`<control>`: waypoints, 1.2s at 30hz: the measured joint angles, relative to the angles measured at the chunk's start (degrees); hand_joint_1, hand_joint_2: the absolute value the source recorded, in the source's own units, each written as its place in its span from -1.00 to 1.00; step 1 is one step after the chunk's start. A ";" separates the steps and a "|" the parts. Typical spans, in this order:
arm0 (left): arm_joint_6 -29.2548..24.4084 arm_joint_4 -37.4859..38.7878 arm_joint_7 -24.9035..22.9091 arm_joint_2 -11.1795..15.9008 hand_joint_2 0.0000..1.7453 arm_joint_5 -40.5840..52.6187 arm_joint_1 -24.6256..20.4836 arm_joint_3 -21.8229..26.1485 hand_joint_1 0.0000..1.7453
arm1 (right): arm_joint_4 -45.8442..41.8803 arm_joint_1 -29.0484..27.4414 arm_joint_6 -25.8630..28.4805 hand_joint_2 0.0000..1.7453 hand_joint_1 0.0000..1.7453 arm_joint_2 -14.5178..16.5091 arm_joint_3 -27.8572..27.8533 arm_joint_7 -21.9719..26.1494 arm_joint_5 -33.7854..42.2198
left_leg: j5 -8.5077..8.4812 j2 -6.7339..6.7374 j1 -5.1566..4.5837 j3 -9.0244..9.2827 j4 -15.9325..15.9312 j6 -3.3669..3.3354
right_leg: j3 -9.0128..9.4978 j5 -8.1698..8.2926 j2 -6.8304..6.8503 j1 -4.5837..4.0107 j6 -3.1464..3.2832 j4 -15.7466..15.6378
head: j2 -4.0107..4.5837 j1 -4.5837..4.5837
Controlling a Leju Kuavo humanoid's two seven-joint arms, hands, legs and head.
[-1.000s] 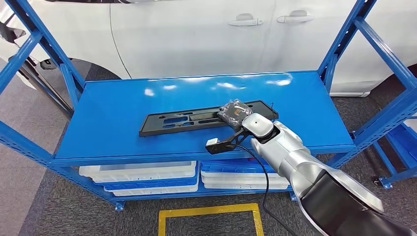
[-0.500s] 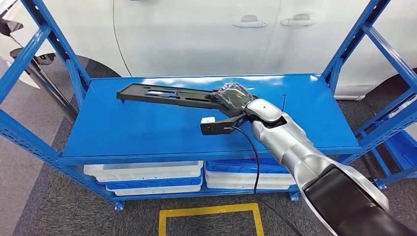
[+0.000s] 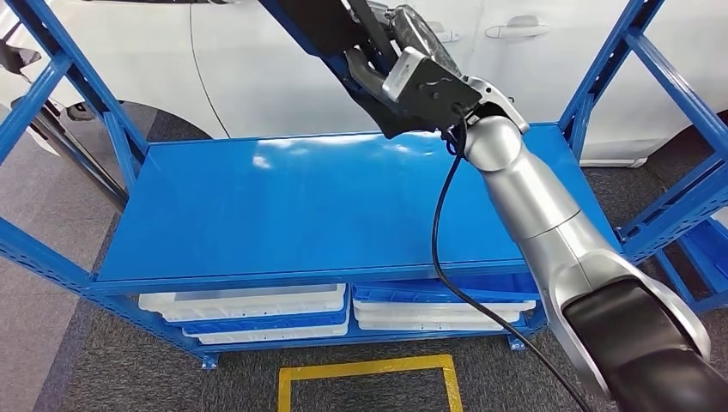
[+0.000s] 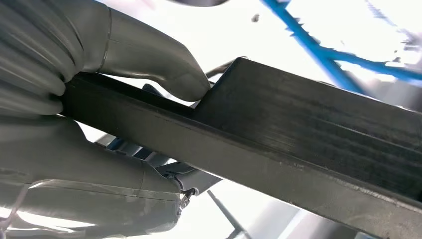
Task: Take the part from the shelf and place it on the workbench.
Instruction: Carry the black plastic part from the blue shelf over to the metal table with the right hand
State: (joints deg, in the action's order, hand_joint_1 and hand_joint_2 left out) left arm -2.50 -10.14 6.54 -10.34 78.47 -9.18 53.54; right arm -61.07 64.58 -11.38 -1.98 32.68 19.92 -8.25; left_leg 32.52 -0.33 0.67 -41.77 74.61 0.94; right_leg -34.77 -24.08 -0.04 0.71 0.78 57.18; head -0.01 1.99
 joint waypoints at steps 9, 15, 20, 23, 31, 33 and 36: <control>-0.45 0.00 0.32 0.11 1.00 -0.59 -0.19 0.36 -1.00 | -8.50 -2.37 -0.52 1.00 1.00 -1.16 -1.46 0.46 2.85 | -7.84 -0.15 0.00 6.91 -16.01 -1.58 | -0.03 -0.88 -0.29 -0.25 -2.08 0.93 | -0.01 -0.01; -0.73 0.00 1.50 0.13 1.00 -2.44 0.00 1.14 -1.00 | -17.14 -8.83 -0.73 1.00 1.00 -2.28 -3.38 3.06 15.10 | -7.93 -0.17 -0.11 7.17 -16.33 -2.95 | -7.71 -8.09 -0.23 -0.01 -3.08 16.94 | 0.01 -0.01; -1.38 0.02 2.08 -0.05 1.00 -3.84 0.73 2.23 -1.00 | -29.08 -21.61 0.81 1.00 1.00 -3.44 -5.20 7.56 19.13 | -7.50 -0.78 -0.80 7.72 -16.34 -3.06 | -2.27 -0.90 -0.04 -0.76 -0.90 4.17 | 0.01 -0.01; -1.99 0.02 2.46 -0.27 1.00 -4.67 0.93 2.90 -1.00 | -34.18 -28.17 0.01 1.00 1.00 -3.56 -5.39 9.86 20.82 | -7.26 -0.67 -0.74 7.83 -16.53 -2.36 | -0.74 0.05 0.22 -1.43 -0.24 0.63 | -0.01 -0.02; -3.05 0.02 3.09 -0.43 1.00 -4.63 1.44 4.00 -1.00 | -43.11 -49.25 0.11 1.00 1.00 -2.05 -1.39 14.92 18.10 | 0.97 -0.13 -0.10 1.71 -1.25 -0.09 | 0.74 0.09 0.69 -0.51 0.33 -0.80 | 0.01 0.00; -3.71 0.02 2.66 -0.42 1.00 -4.28 1.47 4.01 -1.00 | -44.59 -52.63 0.31 1.00 1.00 -2.04 -0.59 15.60 17.50 | -1.99 -0.04 0.05 3.92 -5.42 0.03 | 0.75 -0.12 0.62 -0.46 0.18 -0.51 | 0.01 0.00; -5.14 0.02 2.21 -0.46 1.00 -4.37 1.22 4.03 -1.00 | -45.51 -54.54 -0.40 1.00 1.00 -1.96 0.18 16.07 17.25 | -5.76 -0.02 -0.06 9.17 -15.77 -0.63 | 0.69 -0.45 0.22 -0.58 -0.43 0.16 | 0.01 0.00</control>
State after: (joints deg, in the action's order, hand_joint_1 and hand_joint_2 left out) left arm -7.63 -10.12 8.75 -10.80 74.10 -7.97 57.57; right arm -106.58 10.04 -11.78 -3.93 32.86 35.99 9.00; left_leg 26.76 -0.35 0.61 -32.60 58.83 0.31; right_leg -34.08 -24.53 0.18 0.13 0.36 57.34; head -0.01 1.99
